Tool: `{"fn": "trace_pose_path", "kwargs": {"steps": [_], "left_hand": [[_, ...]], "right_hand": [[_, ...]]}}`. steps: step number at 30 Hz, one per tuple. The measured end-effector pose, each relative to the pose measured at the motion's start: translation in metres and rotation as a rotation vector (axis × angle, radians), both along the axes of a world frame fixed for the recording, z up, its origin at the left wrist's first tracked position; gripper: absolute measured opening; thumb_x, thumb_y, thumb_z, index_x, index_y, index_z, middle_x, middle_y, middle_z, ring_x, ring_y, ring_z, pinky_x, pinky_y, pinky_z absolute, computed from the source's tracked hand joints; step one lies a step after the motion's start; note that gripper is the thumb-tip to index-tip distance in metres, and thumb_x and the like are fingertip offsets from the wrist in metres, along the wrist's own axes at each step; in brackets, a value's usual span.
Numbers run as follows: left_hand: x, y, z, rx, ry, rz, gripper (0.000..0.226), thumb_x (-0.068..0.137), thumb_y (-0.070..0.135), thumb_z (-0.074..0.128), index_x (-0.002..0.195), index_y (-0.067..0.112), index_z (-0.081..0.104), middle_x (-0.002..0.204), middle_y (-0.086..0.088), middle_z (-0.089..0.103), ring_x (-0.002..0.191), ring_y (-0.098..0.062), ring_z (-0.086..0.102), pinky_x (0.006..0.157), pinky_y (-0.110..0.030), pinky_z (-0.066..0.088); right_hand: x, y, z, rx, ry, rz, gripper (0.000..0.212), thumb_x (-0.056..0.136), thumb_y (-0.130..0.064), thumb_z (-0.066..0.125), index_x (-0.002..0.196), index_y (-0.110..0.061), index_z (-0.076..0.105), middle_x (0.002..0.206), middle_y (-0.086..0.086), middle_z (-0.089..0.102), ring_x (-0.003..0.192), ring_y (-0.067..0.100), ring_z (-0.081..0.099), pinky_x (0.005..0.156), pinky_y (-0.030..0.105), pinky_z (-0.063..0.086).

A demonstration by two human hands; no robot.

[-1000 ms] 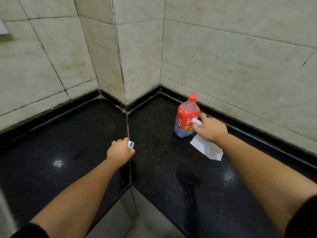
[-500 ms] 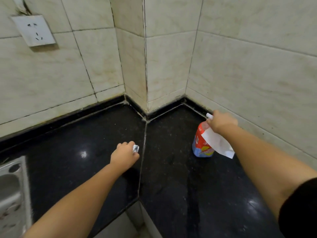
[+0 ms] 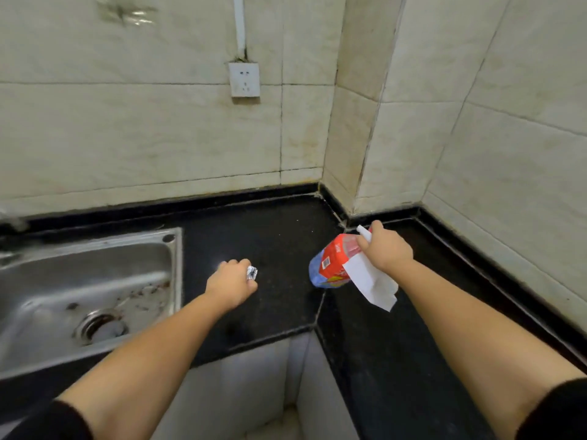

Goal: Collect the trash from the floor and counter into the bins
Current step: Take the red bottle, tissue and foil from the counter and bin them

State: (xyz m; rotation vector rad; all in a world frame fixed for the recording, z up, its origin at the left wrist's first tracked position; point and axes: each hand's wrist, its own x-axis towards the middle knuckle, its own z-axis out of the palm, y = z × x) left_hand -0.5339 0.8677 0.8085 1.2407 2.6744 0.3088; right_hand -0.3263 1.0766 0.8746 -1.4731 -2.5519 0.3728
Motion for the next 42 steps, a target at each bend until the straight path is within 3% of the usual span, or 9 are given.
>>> {"fn": "trace_pose_path", "kwargs": {"steps": [6, 11, 18, 22, 27, 35, 37, 40, 42], "left_hand": [[0.001, -0.160, 0.011, 0.034, 0.005, 0.347, 0.037, 0.084, 0.025, 0.053, 0.118, 0.011, 0.055, 0.124, -0.016, 0.060, 0.116, -0.035, 0.053, 0.093, -0.042, 0.048], [0.068, -0.312, -0.002, 0.020, -0.039, 0.700, 0.030, 0.087, 0.023, 0.049, 0.112, 0.010, 0.058, 0.120, -0.018, 0.060, 0.115, -0.037, 0.052, 0.090, -0.041, 0.047], [0.213, -0.500, -0.038, -0.042, -0.125, 1.083, 0.032, 0.089, 0.028, 0.047, 0.111, 0.008, 0.059, 0.119, -0.019, 0.063, 0.111, -0.038, 0.057, 0.090, -0.039, 0.048], [0.308, -0.590, -0.052, -0.023, -0.215, 1.291, 0.029, 0.088, 0.030, 0.050, 0.110, 0.012, 0.057, 0.115, -0.014, 0.064, 0.103, -0.033, 0.060, 0.085, -0.040, 0.052], [0.428, -0.690, -0.068, -0.043, -0.247, 1.495, 0.028, 0.087, 0.026, 0.049, 0.111, 0.013, 0.058, 0.117, -0.013, 0.063, 0.106, -0.033, 0.058, 0.085, -0.040, 0.049], [0.629, -0.861, -0.088, -0.063, -0.351, 1.759, 0.036, 0.086, 0.031, 0.050, 0.113, 0.008, 0.057, 0.122, -0.017, 0.061, 0.116, -0.037, 0.053, 0.089, -0.038, 0.046], [0.681, -0.900, -0.092, -0.064, -0.391, 1.837, 0.035, 0.086, 0.029, 0.051, 0.113, 0.007, 0.056, 0.122, -0.019, 0.060, 0.115, -0.037, 0.054, 0.089, -0.039, 0.047], [0.744, -0.951, -0.100, -0.019, -0.446, 1.960, 0.031, 0.086, 0.023, 0.052, 0.110, 0.004, 0.057, 0.119, -0.022, 0.062, 0.113, -0.039, 0.056, 0.090, -0.038, 0.047], [0.773, -0.977, -0.106, 0.033, -0.463, 2.025, 0.029, 0.086, 0.022, 0.051, 0.107, 0.002, 0.058, 0.115, -0.022, 0.063, 0.108, -0.038, 0.059, 0.086, -0.038, 0.047]], "right_hand": [[-0.069, -0.106, -0.008, -0.020, -0.015, 0.345, 0.039, 0.096, -0.041, 0.042, 0.119, -0.010, 0.044, 0.110, 0.017, 0.065, 0.097, 0.036, 0.063, 0.067, 0.035, 0.042], [-0.086, -0.219, -0.022, -0.079, -0.032, 0.638, 0.038, 0.095, -0.042, 0.043, 0.116, -0.011, 0.045, 0.107, 0.017, 0.065, 0.084, 0.032, 0.058, 0.072, 0.040, 0.047], [-0.052, -0.389, -0.066, -0.102, -0.184, 1.018, 0.042, 0.096, -0.045, 0.040, 0.117, -0.009, 0.046, 0.119, 0.019, 0.063, 0.109, 0.038, 0.060, 0.084, 0.042, 0.048], [-0.020, -0.480, -0.092, -0.158, -0.297, 1.173, 0.047, 0.096, -0.042, 0.042, 0.132, -0.011, 0.042, 0.132, 0.021, 0.056, 0.123, 0.038, 0.052, 0.095, 0.043, 0.044], [0.036, -0.604, -0.117, -0.182, -0.386, 1.284, 0.042, 0.095, -0.045, 0.041, 0.117, -0.009, 0.047, 0.124, 0.022, 0.060, 0.115, 0.038, 0.057, 0.092, 0.043, 0.046], [0.178, -0.843, -0.140, -0.153, -0.471, 1.546, 0.043, 0.099, -0.037, 0.040, 0.131, -0.009, 0.046, 0.137, 0.019, 0.052, 0.125, 0.034, 0.050, 0.099, 0.037, 0.042], [0.218, -0.900, -0.146, -0.139, -0.485, 1.624, 0.042, 0.098, -0.036, 0.042, 0.132, -0.012, 0.047, 0.135, 0.017, 0.053, 0.124, 0.033, 0.051, 0.103, 0.040, 0.041], [0.267, -0.975, -0.159, -0.130, -0.510, 1.713, 0.045, 0.094, -0.042, 0.047, 0.126, -0.011, 0.047, 0.122, 0.016, 0.061, 0.113, 0.034, 0.058, 0.098, 0.043, 0.048], [0.292, -1.021, -0.168, -0.100, -0.562, 1.781, 0.050, 0.093, -0.046, 0.047, 0.130, -0.012, 0.042, 0.124, 0.016, 0.061, 0.114, 0.034, 0.059, 0.096, 0.043, 0.048]]}}
